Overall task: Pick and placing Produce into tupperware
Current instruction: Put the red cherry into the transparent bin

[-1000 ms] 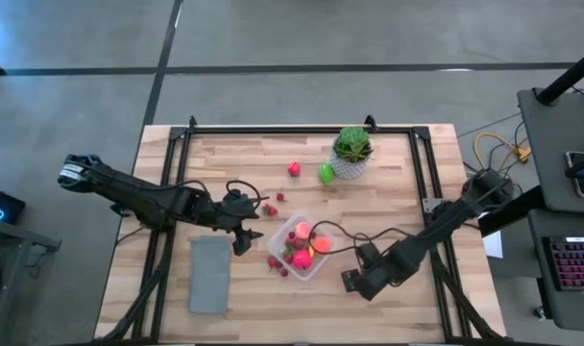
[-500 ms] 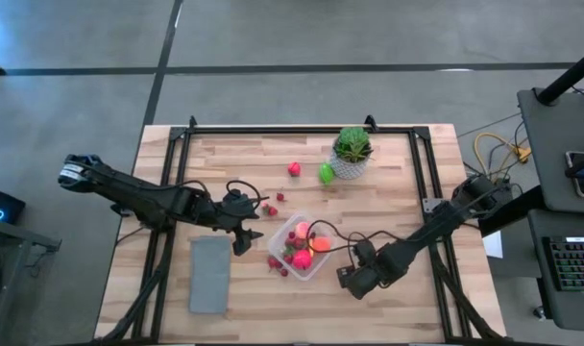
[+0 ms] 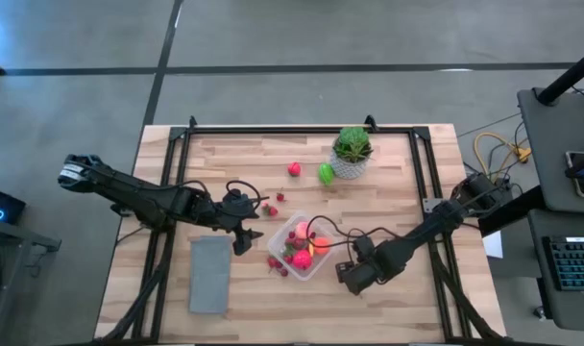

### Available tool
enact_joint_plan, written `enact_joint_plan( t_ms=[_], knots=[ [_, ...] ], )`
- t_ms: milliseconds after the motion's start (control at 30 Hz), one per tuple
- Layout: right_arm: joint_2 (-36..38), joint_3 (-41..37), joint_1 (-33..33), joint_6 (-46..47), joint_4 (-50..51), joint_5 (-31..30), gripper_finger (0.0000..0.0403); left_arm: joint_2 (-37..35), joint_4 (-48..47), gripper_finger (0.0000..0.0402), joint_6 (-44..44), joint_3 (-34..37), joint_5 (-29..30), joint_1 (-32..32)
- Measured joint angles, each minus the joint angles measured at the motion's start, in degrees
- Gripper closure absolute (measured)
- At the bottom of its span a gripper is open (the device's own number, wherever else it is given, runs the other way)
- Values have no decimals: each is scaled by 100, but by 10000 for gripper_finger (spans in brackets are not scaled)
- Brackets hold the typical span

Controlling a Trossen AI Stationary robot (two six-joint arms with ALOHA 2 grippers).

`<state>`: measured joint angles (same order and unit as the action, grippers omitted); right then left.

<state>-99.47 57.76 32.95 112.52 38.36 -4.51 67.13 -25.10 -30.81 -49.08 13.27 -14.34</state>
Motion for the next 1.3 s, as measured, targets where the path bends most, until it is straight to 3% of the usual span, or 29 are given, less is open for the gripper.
enact_joint_plan(
  t_ms=[367,867,1300],
  knots=[
    [-1,-15,-35,0,-2,0,242,2,0,139,2,0,75,10],
    [-156,-2,-37,104,-115,35,202,2,-8,139,0,0,119,13],
    [-174,2,-22,38,-190,44,215,7,-127,139,-7,0,140,13]
  ],
)
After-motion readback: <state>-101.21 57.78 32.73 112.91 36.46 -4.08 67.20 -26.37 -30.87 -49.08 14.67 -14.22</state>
